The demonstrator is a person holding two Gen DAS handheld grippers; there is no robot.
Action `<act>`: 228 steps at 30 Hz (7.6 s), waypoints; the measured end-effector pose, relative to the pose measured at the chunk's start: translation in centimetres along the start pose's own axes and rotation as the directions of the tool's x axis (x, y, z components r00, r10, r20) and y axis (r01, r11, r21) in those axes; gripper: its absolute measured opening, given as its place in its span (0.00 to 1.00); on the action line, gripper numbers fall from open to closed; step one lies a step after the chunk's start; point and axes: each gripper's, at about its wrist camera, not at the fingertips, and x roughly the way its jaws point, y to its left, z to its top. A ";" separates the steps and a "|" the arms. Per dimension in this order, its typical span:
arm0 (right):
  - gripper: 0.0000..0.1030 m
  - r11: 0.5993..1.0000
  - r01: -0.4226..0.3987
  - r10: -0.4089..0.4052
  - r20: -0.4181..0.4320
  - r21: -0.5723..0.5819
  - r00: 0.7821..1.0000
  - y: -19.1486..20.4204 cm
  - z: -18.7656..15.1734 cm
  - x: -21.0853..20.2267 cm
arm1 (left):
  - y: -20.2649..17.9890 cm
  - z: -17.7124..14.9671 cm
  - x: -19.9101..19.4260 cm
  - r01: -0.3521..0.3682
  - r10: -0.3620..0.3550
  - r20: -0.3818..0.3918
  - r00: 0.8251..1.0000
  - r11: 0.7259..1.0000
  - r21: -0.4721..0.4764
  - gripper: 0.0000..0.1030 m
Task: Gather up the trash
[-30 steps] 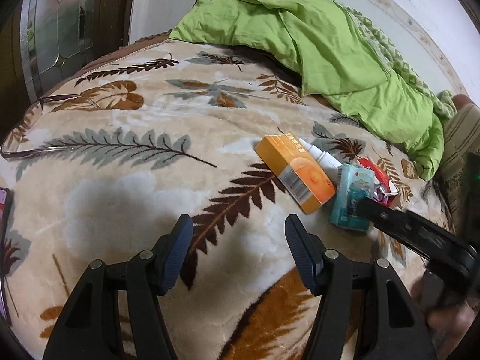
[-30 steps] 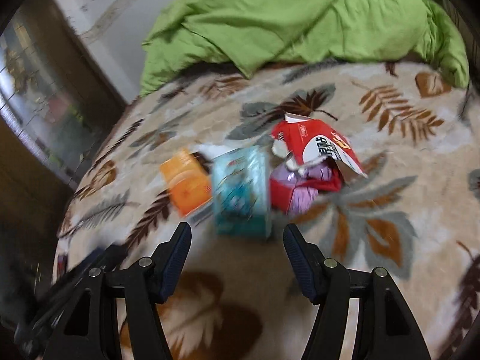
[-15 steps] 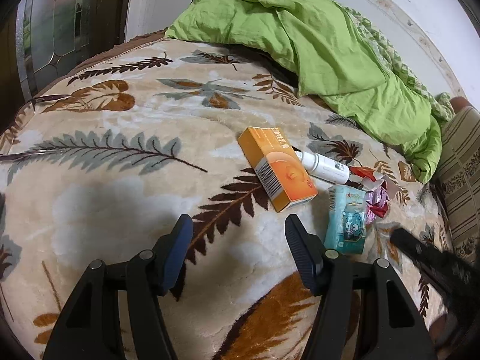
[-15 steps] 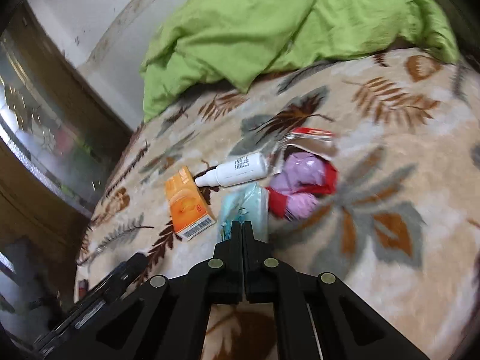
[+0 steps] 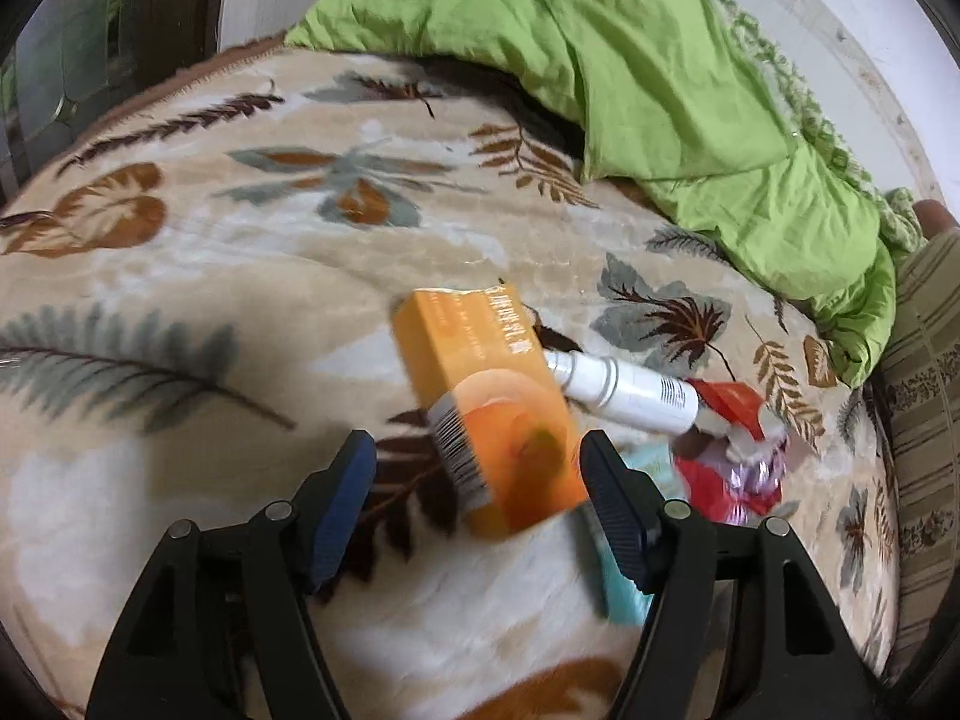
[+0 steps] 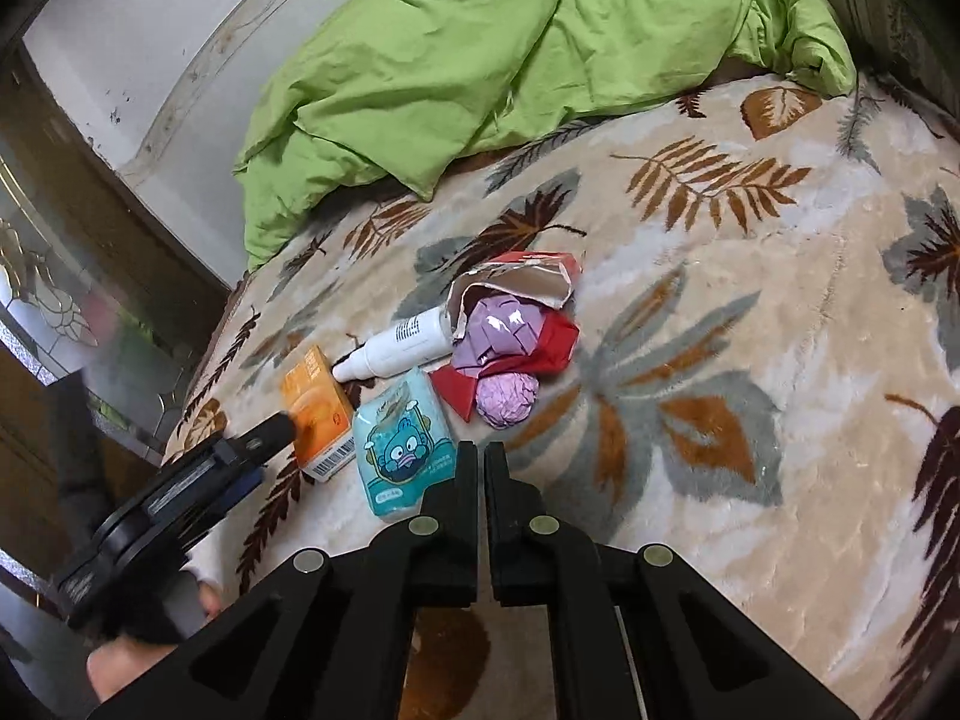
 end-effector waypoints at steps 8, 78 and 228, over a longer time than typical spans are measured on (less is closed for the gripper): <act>0.27 1.000 -0.009 0.009 0.001 -0.004 1.000 0.3 0.3 0.6 | -0.5 1.1 2.7 -0.095 0.096 -0.022 0.995 0.995 0.039 0.71; 0.37 0.960 0.099 -0.067 0.128 -0.261 0.990 2.3 -5.5 -8.6 | -2.0 -12.1 -15.2 -0.053 -0.006 0.186 0.983 0.948 0.313 0.47; 0.48 0.860 0.298 -0.435 0.290 0.415 0.852 -23.1 -18.7 -43.5 | -33.8 -35.0 -21.6 0.679 -0.441 -0.523 0.729 0.371 0.633 0.55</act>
